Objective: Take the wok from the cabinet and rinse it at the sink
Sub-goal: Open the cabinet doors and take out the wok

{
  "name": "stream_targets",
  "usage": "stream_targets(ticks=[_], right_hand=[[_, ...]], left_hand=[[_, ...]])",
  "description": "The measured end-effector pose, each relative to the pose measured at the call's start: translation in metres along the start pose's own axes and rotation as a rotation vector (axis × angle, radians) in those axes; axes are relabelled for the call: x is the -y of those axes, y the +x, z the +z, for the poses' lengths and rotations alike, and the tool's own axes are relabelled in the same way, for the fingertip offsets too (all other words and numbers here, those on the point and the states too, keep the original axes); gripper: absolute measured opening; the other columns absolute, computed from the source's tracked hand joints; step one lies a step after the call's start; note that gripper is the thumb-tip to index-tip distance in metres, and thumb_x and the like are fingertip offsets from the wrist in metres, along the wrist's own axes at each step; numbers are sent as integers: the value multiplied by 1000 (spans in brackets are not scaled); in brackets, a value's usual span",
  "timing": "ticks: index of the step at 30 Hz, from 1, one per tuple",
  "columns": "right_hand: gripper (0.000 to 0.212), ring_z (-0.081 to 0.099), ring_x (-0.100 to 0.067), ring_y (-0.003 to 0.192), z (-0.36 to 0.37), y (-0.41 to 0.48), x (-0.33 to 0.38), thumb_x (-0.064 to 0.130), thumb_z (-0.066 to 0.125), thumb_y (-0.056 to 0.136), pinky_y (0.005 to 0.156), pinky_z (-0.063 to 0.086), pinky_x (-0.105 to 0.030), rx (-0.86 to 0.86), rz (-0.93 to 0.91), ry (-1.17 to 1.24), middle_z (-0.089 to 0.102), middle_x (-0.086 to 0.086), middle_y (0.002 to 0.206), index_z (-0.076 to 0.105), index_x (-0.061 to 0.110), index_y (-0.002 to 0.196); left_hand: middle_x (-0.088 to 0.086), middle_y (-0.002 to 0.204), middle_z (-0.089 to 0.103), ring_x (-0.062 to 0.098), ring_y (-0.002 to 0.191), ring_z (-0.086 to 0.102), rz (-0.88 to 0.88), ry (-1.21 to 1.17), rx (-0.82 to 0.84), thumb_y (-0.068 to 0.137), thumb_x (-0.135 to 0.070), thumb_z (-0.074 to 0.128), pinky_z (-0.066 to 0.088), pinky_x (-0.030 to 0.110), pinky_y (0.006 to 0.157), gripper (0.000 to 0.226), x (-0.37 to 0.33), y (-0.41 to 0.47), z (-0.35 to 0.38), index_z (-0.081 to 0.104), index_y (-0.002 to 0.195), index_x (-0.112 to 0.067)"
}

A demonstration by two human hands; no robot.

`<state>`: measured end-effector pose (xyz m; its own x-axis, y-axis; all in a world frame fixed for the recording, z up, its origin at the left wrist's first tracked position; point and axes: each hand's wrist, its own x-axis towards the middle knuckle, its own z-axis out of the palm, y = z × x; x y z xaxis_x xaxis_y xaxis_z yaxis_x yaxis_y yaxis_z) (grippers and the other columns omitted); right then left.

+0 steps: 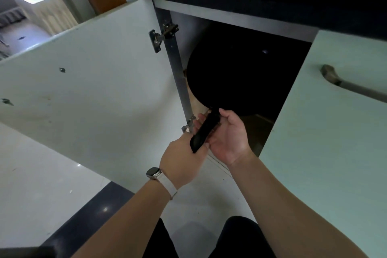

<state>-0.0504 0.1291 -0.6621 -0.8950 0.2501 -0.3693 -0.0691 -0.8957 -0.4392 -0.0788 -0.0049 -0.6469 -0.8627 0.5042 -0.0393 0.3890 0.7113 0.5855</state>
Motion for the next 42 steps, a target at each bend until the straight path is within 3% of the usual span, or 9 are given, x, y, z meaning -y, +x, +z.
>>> stream_targets(ticks=[7, 13, 20, 26, 36, 42], right_hand=[[41, 61, -41, 116, 5, -8, -21, 36, 51, 97, 96, 51, -49, 47, 56, -19, 56, -23, 128, 56, 3, 121], [57, 62, -43, 117, 14, -19, -45, 35, 51, 95, 88, 55, -48, 45, 82, -31, 54, -27, 139, 48, 2, 142], [58, 64, -41, 117, 25, -39, -67, 34, 48, 97, 89, 56, -47, 51, 140, -103, 60, -23, 127, 46, -3, 141], [34, 60, -44, 120, 39, -62, -95, 33, 48, 96, 98, 51, -51, 105, 192, -110, 58, -24, 126, 52, 6, 116], [38, 56, -45, 126, 52, -105, -138, 33, 49, 95, 109, 41, -57, 150, 258, -121, 55, -24, 131, 51, 4, 119], [39, 57, -43, 124, 77, -137, -146, 33, 50, 94, 103, 47, -55, 44, 386, -109, 56, -24, 133, 53, 5, 121]], left_hand=[[0, 66, 61, 20, 58, 57, -98, -60, -59, 86, -43, 64, 44, 32, 54, 22, 17, -18, -6, 57, 80, -23], [-1, 66, 62, 20, 59, 60, -124, -42, -87, 86, -44, 62, 49, 37, 55, 22, 35, -39, -15, 59, 83, -22], [-3, 67, 61, 17, 60, 59, -149, -76, -133, 85, -42, 64, 48, 37, 57, 20, 49, -71, -30, 60, 85, -22], [-1, 65, 60, 18, 60, 59, -171, -50, -139, 85, -43, 64, 45, 33, 55, 22, 66, -104, -49, 60, 84, -21], [-2, 68, 63, 17, 63, 61, -193, -35, -122, 85, -42, 63, 52, 36, 60, 24, 89, -164, -81, 62, 90, -19], [-9, 67, 58, 14, 62, 60, -221, 93, -82, 84, -43, 63, 50, 31, 57, 20, 78, -200, -108, 57, 88, -25]])
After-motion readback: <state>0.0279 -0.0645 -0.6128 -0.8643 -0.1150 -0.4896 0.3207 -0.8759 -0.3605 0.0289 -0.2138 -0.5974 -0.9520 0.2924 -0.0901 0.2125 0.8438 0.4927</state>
